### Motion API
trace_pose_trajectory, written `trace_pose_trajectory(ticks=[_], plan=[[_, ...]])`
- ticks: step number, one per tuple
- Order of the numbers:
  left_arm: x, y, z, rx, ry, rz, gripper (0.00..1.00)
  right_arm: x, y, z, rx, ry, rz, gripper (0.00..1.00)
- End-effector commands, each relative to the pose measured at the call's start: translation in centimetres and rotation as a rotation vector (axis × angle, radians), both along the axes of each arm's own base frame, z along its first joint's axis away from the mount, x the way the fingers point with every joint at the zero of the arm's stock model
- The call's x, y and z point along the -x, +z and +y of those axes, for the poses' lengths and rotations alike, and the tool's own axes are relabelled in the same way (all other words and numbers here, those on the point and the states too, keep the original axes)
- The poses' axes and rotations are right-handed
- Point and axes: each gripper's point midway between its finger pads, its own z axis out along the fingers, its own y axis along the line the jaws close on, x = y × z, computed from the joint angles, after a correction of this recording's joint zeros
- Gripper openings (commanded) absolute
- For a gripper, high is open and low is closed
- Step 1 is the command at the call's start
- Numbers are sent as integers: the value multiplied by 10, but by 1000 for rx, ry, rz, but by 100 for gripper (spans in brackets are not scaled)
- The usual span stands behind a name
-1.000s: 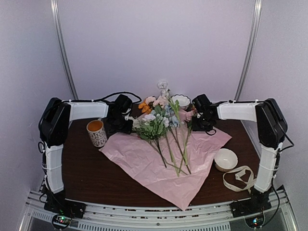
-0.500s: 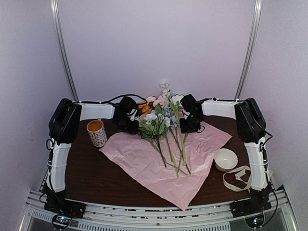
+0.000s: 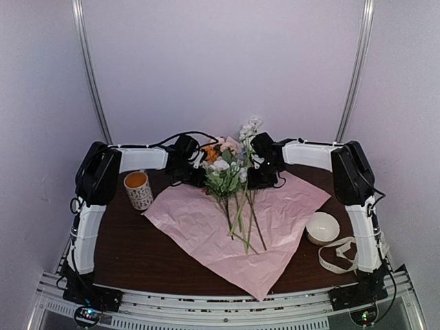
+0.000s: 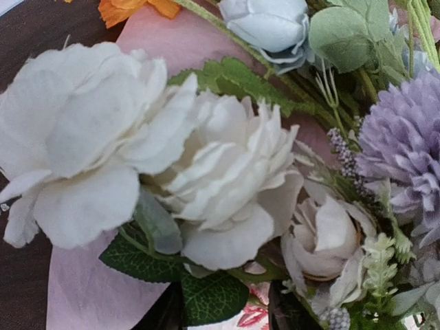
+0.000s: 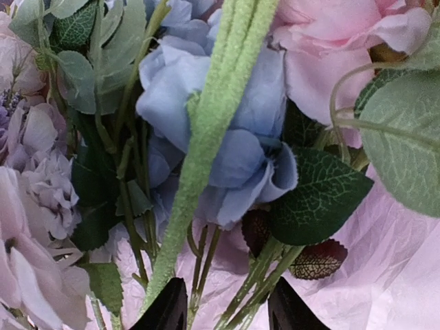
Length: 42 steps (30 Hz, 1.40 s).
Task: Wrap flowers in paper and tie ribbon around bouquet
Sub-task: Adjust the fake flower on the flattened wrapping paper.
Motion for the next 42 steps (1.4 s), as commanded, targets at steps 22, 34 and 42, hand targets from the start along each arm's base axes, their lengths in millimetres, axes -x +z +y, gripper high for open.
trace_pose_trajectory(ticks=[22,34,42], plan=[[-1,59,48,4,137,-58,58,133,90,6,-25,129,-136,44],[75,102,60,-48,76,-146,62,259,67,73,23,540,-101,45],[126,128,60,-17,26,-210,67,360,56,60,218,853,-144,60]])
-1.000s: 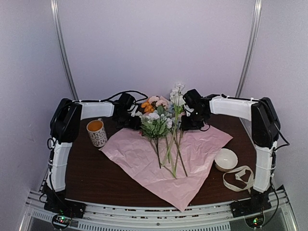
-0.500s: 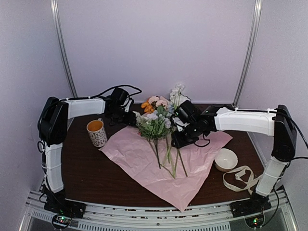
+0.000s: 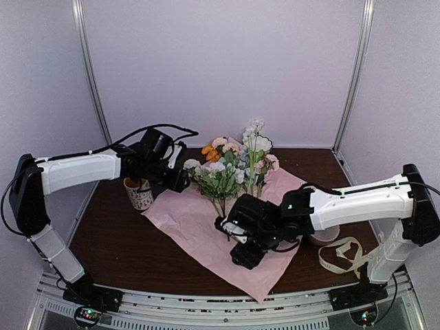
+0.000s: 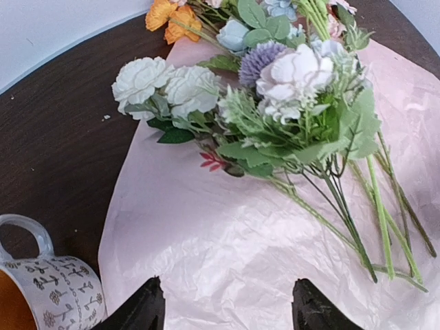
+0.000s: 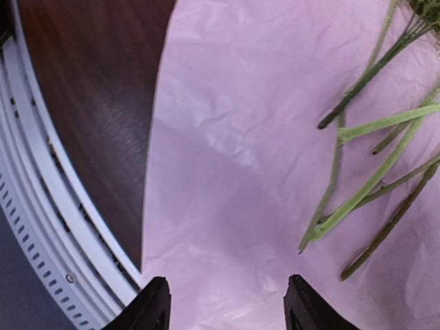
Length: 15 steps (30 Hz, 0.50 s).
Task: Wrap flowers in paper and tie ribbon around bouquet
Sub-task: Adjust the fake flower on the flattened wrapping paper, then pick up the bottom corner of the flattened wrapping paper from the center of the board.
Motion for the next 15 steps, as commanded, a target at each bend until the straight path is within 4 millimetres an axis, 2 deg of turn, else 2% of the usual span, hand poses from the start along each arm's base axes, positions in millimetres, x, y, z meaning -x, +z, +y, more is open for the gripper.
trace_pose_trajectory(ticks=[1,4,7,9,12,15], plan=[[15,14,0,14,-15,-67,68,52,-4,-12,116,187,-81,62],[27,20,-3,21,-34,-82,70,73,-15,-10,187,268,-131,68],[34,26,-3,27,-45,-98,71,72,-39,-16,340,279,-191,70],[37,29,-1,32,-46,-110,72,64,-51,-32,469,260,-231,69],[40,36,3,36,-50,-132,73,53,-50,-43,562,214,-302,65],[43,39,6,28,-64,-149,73,50,-42,-48,564,177,-348,57]])
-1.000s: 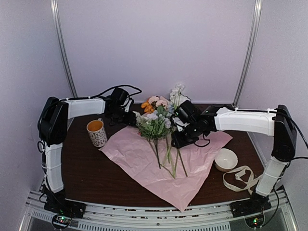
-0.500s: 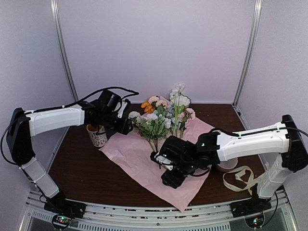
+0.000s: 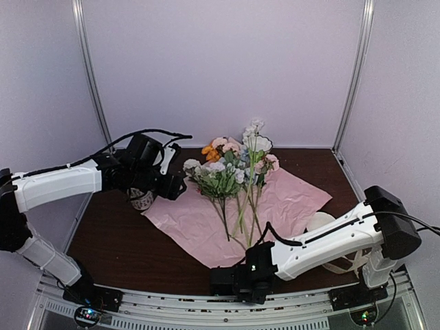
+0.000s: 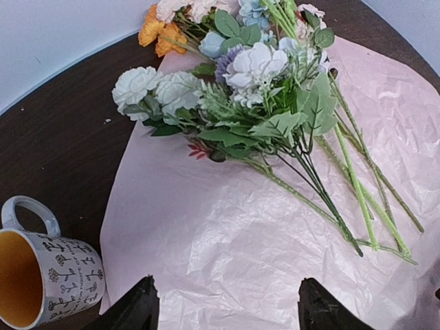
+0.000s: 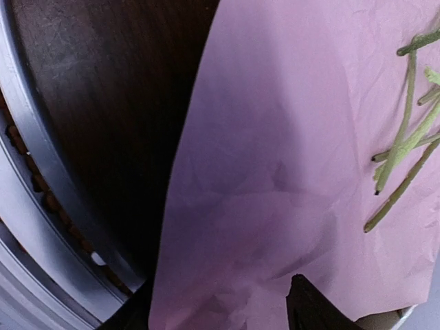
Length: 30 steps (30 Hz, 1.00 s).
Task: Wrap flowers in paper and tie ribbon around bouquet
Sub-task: Pick up the bottom corner of the flattened wrapping paper from the center of the board, then pass from the right arm to the left
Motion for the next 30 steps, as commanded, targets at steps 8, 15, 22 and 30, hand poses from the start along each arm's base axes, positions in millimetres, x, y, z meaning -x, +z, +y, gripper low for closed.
trace_pose_trajectory(ticks=[8,15,22,30], plan=[[17,37,-9,86,-140,-155,70,-37,59,-14,-49,-87,-241,3],[109,37,-45,142,-538,-338,62,-57,71,4,-151,-37,-133,0],[157,18,-55,147,-832,-488,61,-72,89,28,-309,30,14,0],[155,-26,-90,-14,-983,-427,70,-101,101,41,-414,42,107,0]])
